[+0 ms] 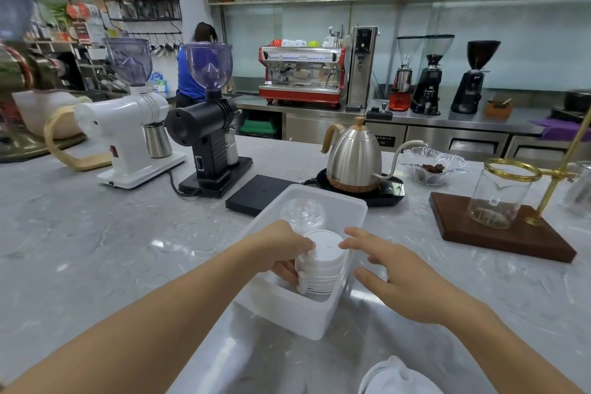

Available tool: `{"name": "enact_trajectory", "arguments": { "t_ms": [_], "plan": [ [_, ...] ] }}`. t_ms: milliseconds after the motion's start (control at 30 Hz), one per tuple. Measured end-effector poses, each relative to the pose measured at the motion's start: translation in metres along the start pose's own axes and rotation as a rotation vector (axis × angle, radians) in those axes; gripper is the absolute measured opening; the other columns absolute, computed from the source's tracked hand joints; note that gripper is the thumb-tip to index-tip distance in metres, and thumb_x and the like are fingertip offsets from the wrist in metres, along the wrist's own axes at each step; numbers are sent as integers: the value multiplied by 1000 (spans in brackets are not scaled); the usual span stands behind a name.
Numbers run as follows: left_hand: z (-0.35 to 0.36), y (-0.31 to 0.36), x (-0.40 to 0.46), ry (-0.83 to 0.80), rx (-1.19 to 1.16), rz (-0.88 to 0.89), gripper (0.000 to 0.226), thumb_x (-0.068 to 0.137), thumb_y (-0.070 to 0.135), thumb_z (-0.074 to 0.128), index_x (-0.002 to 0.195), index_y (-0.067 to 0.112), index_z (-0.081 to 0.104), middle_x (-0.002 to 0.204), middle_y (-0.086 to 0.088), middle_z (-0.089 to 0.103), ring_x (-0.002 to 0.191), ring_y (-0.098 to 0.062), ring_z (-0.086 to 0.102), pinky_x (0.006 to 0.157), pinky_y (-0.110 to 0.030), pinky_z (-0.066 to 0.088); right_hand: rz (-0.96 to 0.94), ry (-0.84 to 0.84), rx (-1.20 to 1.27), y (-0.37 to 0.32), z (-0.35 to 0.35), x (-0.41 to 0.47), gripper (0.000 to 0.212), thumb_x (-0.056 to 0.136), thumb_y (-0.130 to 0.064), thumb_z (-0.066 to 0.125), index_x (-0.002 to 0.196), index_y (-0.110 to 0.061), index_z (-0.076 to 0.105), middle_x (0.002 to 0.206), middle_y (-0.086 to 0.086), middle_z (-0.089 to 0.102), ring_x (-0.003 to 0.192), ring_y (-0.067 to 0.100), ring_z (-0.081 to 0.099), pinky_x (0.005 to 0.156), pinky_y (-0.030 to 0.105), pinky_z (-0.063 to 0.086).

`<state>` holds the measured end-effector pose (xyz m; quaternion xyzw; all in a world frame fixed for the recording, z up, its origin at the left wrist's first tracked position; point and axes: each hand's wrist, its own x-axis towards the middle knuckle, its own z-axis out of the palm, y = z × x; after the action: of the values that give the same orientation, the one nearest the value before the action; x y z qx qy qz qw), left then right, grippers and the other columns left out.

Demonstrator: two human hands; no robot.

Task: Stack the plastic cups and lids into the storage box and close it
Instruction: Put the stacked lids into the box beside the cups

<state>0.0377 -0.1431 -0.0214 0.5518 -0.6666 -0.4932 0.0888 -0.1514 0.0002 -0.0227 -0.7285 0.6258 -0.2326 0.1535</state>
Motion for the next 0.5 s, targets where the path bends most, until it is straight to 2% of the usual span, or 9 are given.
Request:
{"name": "enact_trajectory", "arguments": {
  "t_ms": [67,133,333,433,500],
  "plan": [
    [-1,2,-3,13,41,-3,27,93,21,62,110,0,62,81,-15,72,47,-25,72,49,-34,62,0,-4,0,0,0,-1,42,100,-29,55,138,-45,47,158,-29,25,145,-3,30,118,31,32],
    [-1,4,-5,31,83,-2,27,92,23,63,110,2,63,85,-14,72,45,-23,72,43,-30,58,0,-6,-1,-1,0,-2,43,100,-28,55,140,-44,46,159,-27,24,146,-3,27,119,31,31],
    [2,8,-5,103,174,0,27,85,29,63,100,7,66,86,-8,73,64,-22,73,54,-28,58,-25,10,-56,2,2,-3,47,100,-30,53,144,-44,42,159,-28,23,147,-8,17,119,20,18],
    [1,7,-7,152,230,20,27,84,32,64,95,8,65,90,-7,73,70,-23,73,57,-28,57,-28,-12,-55,2,-1,-3,50,100,-30,54,146,-45,38,159,-27,20,147,-6,17,120,23,18],
    [-1,9,-12,222,302,68,26,85,32,64,88,6,64,84,-8,71,67,-23,69,57,-29,55,-37,-39,-52,0,-6,-3,55,100,-33,54,148,-46,33,159,-28,18,146,-7,17,119,22,18]
  ]
}}
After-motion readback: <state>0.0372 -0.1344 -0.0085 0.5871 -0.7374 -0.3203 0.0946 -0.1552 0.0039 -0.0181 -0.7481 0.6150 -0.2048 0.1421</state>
